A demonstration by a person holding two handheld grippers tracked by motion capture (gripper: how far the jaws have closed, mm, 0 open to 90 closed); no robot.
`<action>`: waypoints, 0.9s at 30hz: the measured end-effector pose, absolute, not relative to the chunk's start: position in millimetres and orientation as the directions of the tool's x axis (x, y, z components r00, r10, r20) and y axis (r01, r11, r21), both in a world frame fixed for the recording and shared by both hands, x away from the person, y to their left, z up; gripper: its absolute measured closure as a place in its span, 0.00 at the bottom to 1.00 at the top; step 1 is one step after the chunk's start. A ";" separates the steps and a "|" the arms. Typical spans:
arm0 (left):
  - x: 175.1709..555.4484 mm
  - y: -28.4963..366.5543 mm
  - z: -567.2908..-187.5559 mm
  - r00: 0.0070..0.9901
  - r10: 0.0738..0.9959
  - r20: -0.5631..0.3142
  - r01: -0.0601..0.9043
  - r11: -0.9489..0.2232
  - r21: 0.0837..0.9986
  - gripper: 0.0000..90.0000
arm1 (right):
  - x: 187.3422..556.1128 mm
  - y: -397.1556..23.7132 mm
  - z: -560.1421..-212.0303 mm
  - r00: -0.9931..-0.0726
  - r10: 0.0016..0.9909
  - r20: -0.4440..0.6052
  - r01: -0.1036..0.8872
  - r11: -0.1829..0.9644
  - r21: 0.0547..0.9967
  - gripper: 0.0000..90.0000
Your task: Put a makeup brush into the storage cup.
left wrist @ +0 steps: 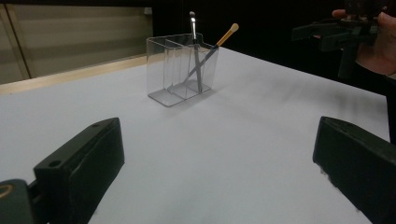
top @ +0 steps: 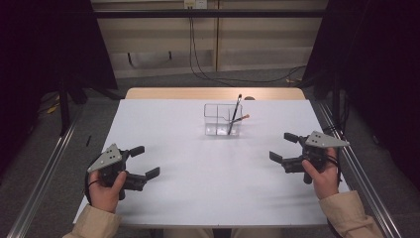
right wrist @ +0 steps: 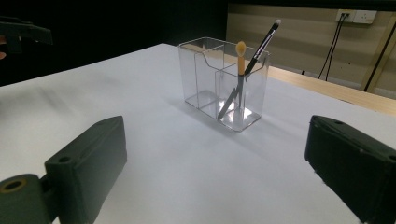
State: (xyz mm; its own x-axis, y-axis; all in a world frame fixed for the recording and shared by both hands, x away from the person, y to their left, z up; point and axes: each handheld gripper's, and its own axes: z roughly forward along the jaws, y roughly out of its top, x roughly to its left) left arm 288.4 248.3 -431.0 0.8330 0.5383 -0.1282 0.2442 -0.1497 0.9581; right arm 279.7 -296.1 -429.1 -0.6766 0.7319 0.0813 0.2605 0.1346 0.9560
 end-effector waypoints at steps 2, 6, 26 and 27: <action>288.3 248.6 -430.8 0.833 0.538 -0.130 0.247 -0.151 0.957 0.02 | 278.5 -297.3 -428.9 -0.676 0.732 0.083 0.261 0.132 0.956 0.06; 288.2 248.7 -430.7 0.833 0.538 -0.130 0.247 -0.151 0.957 0.02 | 275.9 -300.3 -428.6 -0.671 0.736 0.084 0.260 0.128 0.957 0.06; 288.1 249.7 -430.4 0.833 0.539 -0.126 0.243 -0.150 0.958 0.02 | 265.0 -306.7 -430.6 -0.669 0.739 0.083 0.267 0.135 0.954 0.06; 288.0 249.7 -430.5 0.832 0.540 -0.129 0.245 -0.149 0.958 0.02 | 264.4 -307.0 -430.7 -0.670 0.738 0.080 0.266 0.138 0.954 0.06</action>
State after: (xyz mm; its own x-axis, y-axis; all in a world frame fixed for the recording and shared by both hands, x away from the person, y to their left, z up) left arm 288.0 249.7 -430.5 0.8320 0.5397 -0.1286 0.2445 -0.1486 0.9582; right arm 264.4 -307.0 -430.7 -0.6700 0.7380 0.0803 0.2663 0.1380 0.9540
